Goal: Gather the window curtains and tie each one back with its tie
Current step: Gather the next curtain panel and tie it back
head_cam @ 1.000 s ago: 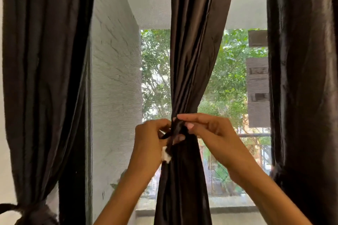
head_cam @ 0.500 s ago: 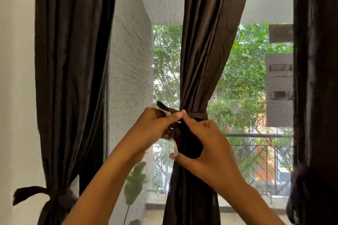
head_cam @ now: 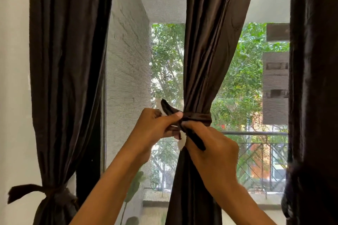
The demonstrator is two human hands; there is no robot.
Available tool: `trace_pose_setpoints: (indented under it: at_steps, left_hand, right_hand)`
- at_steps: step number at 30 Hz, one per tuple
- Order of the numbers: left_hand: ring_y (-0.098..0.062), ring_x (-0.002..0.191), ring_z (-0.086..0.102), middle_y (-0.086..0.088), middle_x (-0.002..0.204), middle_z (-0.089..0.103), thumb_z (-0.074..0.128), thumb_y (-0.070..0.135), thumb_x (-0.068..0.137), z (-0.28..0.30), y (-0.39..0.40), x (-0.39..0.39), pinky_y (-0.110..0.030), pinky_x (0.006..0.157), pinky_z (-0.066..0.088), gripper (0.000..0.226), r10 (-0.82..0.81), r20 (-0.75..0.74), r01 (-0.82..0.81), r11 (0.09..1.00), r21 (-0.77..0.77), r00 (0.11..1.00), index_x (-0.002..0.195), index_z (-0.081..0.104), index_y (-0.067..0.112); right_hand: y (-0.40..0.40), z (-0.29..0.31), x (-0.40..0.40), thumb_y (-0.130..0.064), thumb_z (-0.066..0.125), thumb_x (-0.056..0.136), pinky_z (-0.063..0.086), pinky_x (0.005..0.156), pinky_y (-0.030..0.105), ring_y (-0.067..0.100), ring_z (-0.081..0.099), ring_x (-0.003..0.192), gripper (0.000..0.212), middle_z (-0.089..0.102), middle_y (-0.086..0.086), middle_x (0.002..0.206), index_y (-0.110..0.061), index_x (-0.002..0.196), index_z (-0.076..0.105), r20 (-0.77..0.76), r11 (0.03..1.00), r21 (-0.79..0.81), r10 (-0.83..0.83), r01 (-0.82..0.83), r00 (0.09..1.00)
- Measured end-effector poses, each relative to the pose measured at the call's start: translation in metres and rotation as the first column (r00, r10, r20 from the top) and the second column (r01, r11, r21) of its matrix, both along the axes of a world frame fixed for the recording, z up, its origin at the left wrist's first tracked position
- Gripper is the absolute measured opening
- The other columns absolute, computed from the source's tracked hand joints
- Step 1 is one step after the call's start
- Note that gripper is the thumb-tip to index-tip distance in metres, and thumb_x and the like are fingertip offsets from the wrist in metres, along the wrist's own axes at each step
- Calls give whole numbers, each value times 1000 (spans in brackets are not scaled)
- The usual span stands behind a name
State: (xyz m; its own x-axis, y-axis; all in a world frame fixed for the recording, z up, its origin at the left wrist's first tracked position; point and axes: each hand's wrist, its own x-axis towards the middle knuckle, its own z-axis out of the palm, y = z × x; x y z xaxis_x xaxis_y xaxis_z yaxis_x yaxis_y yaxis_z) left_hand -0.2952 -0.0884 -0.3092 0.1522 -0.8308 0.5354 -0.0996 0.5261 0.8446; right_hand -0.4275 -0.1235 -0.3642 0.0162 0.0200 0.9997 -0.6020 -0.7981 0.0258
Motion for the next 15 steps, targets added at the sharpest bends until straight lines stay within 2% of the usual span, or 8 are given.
trace_pose_setpoints:
  at_steps: [2,4,6,8,10,11,13,15]
  left_hand:
    - [-11,57,69,-2,60,71,67,9,85,-1,-1,-3,-12,54,51,13,2,-17,-2,1000,-11,1000,72,70,7]
    - [-11,61,71,-2,64,72,67,10,86,-5,-3,-8,-14,57,53,9,18,-14,-19,999,-50,1000,79,72,8]
    - [-12,69,71,-3,73,74,67,16,86,-11,-7,-13,-21,63,56,8,151,90,-136,979,-149,984,85,73,11]
    - [-7,75,68,1,78,72,68,24,85,-17,-10,-18,-23,69,55,12,364,204,-295,906,-304,909,87,72,13]
    - [-4,76,63,4,80,67,69,22,85,-19,-11,-21,-24,68,53,14,494,202,-347,796,-495,846,88,68,9]
    - [-5,77,63,2,81,67,69,18,85,-20,-11,-22,-27,69,53,11,518,192,-326,742,-585,834,89,69,7]
    - [-15,83,65,-3,88,69,69,9,85,-21,-9,-27,-34,73,53,13,571,200,-283,643,-712,796,96,73,7]
    - [-21,87,64,-6,93,70,67,5,84,-22,-10,-31,-34,74,52,21,629,191,-279,570,-773,754,104,73,8]
  right_hand:
    - [-1,-3,-3,-12,68,78,57,54,31,20,71,72,18,75,0,90,-15,94,76,10,1000,-15,5,-5,1000]
    - [-2,-3,-4,-6,73,74,56,59,30,21,70,81,20,73,2,97,-14,92,75,27,1000,25,1,-1,1000]
    - [-2,0,-5,-8,73,77,50,59,29,21,61,86,15,66,6,100,-12,91,74,46,999,39,-24,22,999]
    - [-6,8,-8,-9,70,82,45,69,32,22,54,91,9,61,9,102,-8,91,72,51,999,16,-31,30,998]
    - [-10,17,-13,-8,69,84,39,82,28,18,53,97,9,63,4,104,-9,94,68,35,998,43,40,-41,999]
    - [-12,22,-16,-10,66,86,37,82,23,16,54,95,8,64,-1,100,-11,95,66,39,992,77,94,-97,995]
    - [-12,29,-22,-16,60,90,36,71,20,19,58,84,3,65,-3,89,-13,92,60,89,973,128,184,-194,979]
    - [-13,34,-24,-14,58,93,40,60,31,26,62,73,4,66,4,80,-14,91,55,119,967,138,198,-214,973]
